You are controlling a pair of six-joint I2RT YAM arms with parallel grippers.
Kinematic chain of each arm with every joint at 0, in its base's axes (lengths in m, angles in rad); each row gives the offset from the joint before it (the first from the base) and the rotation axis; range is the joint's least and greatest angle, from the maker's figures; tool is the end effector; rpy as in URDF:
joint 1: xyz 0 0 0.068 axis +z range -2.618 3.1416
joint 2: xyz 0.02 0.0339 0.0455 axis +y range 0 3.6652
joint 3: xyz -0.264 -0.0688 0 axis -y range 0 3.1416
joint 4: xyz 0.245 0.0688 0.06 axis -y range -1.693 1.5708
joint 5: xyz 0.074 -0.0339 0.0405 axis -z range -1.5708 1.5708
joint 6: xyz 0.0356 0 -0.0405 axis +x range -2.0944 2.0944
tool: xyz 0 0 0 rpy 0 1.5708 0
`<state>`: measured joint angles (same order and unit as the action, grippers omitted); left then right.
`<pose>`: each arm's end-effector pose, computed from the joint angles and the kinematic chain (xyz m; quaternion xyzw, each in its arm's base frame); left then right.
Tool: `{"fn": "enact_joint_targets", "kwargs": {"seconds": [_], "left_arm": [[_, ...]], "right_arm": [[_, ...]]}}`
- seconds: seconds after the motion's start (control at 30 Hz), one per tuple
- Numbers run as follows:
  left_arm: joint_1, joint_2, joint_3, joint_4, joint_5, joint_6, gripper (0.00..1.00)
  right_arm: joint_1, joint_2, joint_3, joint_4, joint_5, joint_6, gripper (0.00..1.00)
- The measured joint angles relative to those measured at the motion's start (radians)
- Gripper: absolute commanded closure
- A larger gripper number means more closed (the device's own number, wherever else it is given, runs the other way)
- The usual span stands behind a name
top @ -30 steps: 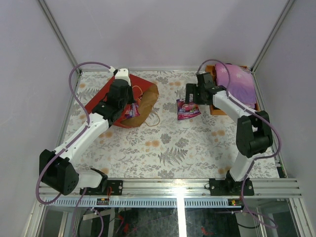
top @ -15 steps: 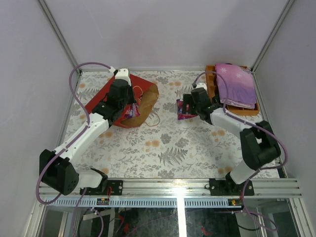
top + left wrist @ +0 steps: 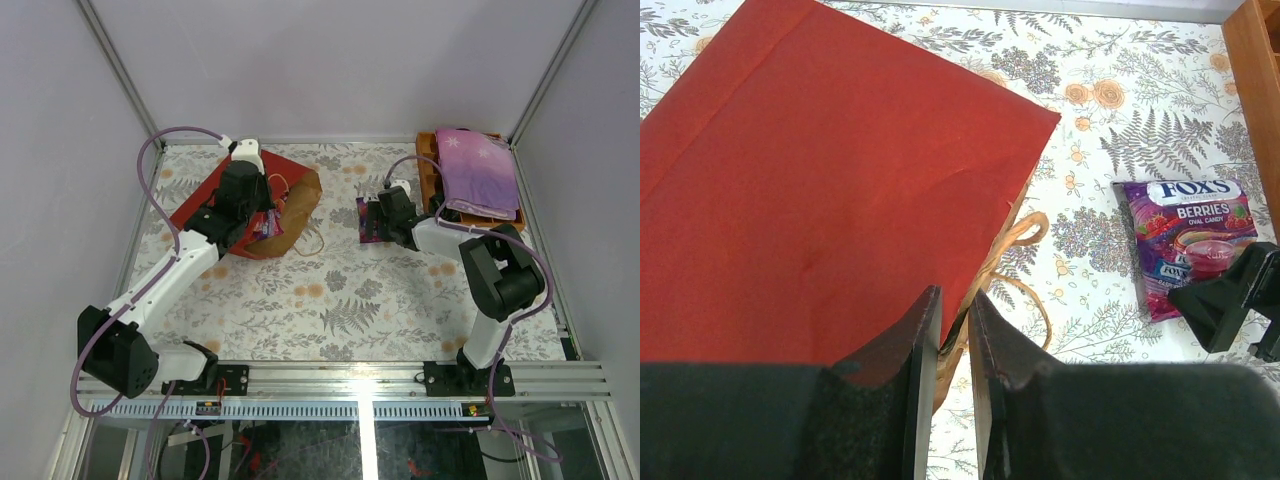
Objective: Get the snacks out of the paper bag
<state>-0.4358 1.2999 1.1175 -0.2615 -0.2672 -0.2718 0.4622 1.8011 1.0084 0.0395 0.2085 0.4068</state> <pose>0.2750 -0.1177 0.3359 -0.0023 0.8409 -0.0778 0.5356 0.3384 0.1603 0.1637 0.0161 0.9134 0.0798 0.3988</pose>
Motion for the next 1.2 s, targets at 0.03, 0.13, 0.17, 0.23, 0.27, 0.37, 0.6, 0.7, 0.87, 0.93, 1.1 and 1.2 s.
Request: {"fn": "enact_joint_targets", "kwargs": {"seconds": [0.03,0.13,0.17,0.23,0.27,0.37,0.6,0.7,0.87,0.93,1.1,1.2], "left_arm": [[0.000,0.000,0.000,-0.001,0.000,0.000,0.84],[0.000,-0.001,-0.003,-0.003,0.000,0.000,0.84],[0.000,-0.001,-0.003,-0.003,0.000,0.000,0.84],[0.000,-0.003,-0.004,-0.005,0.000,0.000,0.84],[0.000,-0.003,-0.004,-0.005,0.000,0.000,0.84],[0.000,-0.006,-0.004,-0.007,0.001,-0.001,0.84],[0.000,-0.034,-0.004,-0.017,0.017,-0.005,0.83],[0.000,-0.051,-0.004,-0.025,0.017,-0.005,0.83],[0.000,-0.058,-0.004,-0.032,0.018,-0.004,0.83],[0.000,-0.058,-0.004,-0.033,0.019,-0.004,0.83],[0.000,-0.057,-0.004,-0.040,0.020,-0.004,0.83],[-0.001,-0.057,-0.004,-0.040,0.021,-0.004,0.83]], "right_arm": [[0.000,0.000,0.000,-0.001,0.003,0.006,0.15],[0.002,-0.010,0.002,-0.017,0.016,0.019,0.13],[0.005,-0.024,0.002,-0.033,0.020,0.020,0.13],[0.007,-0.065,0.002,-0.063,0.032,0.020,0.12],[0.008,-0.098,0.002,-0.073,0.038,0.019,0.12],[0.011,-0.180,0.029,-0.080,0.051,0.007,0.13],[0.011,-0.112,0.248,-0.073,0.071,-0.060,0.18],[0.011,-0.039,0.249,-0.070,0.065,-0.061,0.18],[0.011,0.093,0.184,-0.070,0.060,-0.048,0.18],[0.011,0.131,0.165,-0.052,0.061,-0.040,0.18],[0.011,0.127,0.154,-0.017,0.061,-0.032,0.18],[0.011,0.122,0.153,-0.017,0.061,-0.033,0.17]]}}
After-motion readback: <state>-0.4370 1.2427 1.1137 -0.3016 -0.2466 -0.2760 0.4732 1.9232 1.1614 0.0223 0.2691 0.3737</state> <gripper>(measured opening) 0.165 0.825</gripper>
